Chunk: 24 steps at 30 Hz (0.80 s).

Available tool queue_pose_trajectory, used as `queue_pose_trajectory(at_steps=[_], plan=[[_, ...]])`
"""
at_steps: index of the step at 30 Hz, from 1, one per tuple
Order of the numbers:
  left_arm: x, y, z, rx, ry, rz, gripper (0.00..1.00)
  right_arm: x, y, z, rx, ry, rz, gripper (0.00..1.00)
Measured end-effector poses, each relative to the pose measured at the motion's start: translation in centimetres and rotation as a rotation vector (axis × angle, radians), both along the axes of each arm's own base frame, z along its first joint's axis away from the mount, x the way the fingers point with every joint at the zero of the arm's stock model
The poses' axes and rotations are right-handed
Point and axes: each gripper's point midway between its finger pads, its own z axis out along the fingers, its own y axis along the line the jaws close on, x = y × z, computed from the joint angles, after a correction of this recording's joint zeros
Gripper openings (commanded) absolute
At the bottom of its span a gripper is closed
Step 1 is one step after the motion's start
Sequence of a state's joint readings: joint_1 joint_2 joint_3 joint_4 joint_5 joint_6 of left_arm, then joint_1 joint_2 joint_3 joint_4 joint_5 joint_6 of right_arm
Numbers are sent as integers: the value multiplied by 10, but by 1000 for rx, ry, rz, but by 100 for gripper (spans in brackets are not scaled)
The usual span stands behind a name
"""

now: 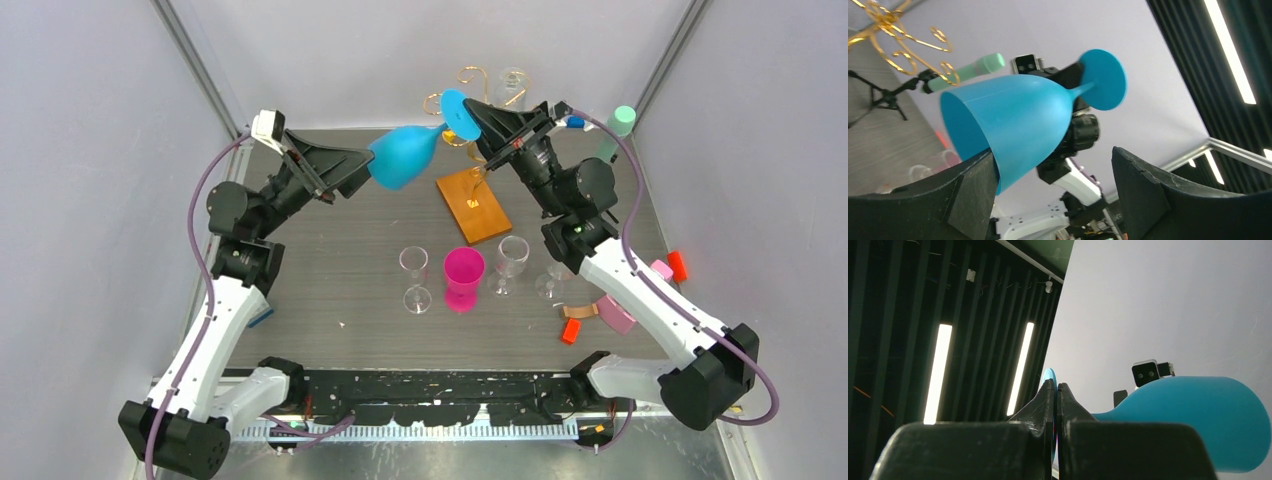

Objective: Take the wine glass off the wine glass rack

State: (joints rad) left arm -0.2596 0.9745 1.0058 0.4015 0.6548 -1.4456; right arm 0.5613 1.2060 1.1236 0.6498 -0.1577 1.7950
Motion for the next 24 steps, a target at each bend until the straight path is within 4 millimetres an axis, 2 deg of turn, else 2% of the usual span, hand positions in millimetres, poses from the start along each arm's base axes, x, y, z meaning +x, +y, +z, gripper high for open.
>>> queue_pose_trajectory(at_steps=[5, 10, 13, 17, 19, 21, 24], plan=[[-15, 1, 19, -71, -15, -62, 59, 0, -3, 1, 58, 5, 20, 0], [-26, 3, 33, -119, -37, -110, 31, -4, -7, 7, 138, -8, 64, 0], [-28, 2, 34, -121, -46, -126, 28, -1, -4, 5, 184, 0, 108, 0], [-26, 0, 31, -113, -44, -136, 24, 12, 5, -13, 211, 55, 155, 0], [-24, -1, 29, -108, -37, -140, 16, 18, 11, -22, 207, 74, 165, 0], [-21, -1, 26, -103, -30, -140, 3, 21, 14, -26, 202, 79, 169, 0], [-20, -2, 24, -95, -36, -141, 0, 21, 14, -27, 202, 77, 170, 6]])
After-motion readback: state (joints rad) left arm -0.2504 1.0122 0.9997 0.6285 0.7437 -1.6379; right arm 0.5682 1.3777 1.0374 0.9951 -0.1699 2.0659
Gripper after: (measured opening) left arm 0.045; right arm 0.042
